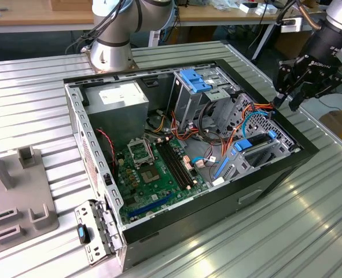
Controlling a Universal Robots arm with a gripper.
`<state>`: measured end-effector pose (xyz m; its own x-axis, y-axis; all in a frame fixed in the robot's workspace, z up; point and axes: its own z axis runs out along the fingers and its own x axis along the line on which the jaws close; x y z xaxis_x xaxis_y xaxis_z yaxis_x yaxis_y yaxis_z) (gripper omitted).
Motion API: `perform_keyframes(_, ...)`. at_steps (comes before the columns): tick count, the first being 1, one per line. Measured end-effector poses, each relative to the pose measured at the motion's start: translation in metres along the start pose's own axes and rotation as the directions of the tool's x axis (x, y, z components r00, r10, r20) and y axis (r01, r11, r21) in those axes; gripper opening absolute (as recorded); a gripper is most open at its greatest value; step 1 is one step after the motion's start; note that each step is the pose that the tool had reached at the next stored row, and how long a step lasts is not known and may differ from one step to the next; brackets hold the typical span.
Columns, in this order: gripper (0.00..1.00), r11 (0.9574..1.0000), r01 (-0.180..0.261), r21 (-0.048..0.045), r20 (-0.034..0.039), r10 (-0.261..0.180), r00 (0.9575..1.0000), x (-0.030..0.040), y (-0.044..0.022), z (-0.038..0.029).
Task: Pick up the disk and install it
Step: 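Insert the first disk wire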
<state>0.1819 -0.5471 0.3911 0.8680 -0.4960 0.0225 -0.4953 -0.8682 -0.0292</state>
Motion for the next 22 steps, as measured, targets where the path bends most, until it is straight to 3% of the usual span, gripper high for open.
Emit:
perform_keyframes(3, 0.44, 0.9979, 0.064, 0.0033, 0.0021, -0.064, 0.9979, 0.0007, -0.0005, 0.0031)
perform_keyframes(4, 0.44, 0.9975, 0.07, 0.0093, 0.0052, -0.07, 0.9975, 0.0023, -0.0014, 0.0044)
perform_keyframes(5, 0.44, 0.9973, 0.07, 0.0214, 0.011, -0.071, 0.9974, 0.0034, -0.0021, 0.0046)
perform_keyframes(7, 0.44, 0.997, 0.071, 0.0316, 0.016, -0.071, 0.9973, 0.004, -0.0024, 0.0045)
perform_keyframes(15, 0.44, 0.9965, 0.071, 0.0442, 0.0204, -0.072, 0.9972, 0.0041, -0.0024, 0.0127)
perform_keyframes(18, 0.44, 0.9964, 0.07, 0.0471, 0.0218, -0.072, 0.9972, 0.0031, -0.0068, 0.0148)
perform_keyframes(22, 0.44, 0.9959, 0.07, 0.058, 0.0271, -0.072, 0.9971, 0.0014, -0.0128, 0.0184)
